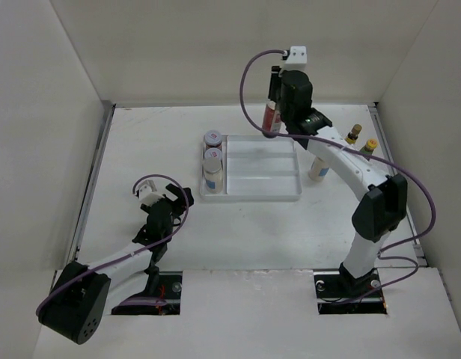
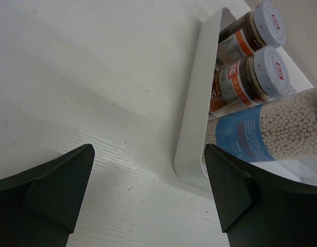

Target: Organize the condiment bottles

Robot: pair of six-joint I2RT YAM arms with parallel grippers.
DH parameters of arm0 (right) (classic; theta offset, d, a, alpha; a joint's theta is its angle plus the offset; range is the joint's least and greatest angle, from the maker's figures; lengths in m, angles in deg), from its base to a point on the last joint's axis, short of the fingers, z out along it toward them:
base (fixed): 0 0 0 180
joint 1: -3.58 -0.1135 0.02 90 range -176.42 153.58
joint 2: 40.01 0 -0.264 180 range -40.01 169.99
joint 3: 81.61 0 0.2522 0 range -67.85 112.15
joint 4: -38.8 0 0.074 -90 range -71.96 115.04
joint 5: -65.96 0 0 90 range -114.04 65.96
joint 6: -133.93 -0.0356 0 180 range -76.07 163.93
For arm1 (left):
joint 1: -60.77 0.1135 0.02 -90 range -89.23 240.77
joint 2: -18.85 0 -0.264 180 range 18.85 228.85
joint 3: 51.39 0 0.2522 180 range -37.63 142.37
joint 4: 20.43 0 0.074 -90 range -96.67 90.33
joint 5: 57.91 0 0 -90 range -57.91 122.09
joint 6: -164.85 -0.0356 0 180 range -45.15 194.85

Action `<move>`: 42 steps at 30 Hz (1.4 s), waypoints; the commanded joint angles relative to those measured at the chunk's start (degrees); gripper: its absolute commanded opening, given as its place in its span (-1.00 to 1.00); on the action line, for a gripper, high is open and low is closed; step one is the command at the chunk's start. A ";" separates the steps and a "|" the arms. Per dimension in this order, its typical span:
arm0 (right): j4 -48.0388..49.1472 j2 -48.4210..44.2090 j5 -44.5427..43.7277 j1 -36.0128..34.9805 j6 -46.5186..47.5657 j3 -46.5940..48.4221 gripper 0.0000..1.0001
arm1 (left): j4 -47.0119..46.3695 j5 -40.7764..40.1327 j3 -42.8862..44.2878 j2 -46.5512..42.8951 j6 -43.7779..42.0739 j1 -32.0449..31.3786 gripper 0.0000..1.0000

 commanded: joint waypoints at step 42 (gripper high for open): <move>10.63 7.29 4.79 -10.09 -10.30 2.43 0.84 | -2.56 -1.79 0.45 -1.72 -0.97 -1.13 0.80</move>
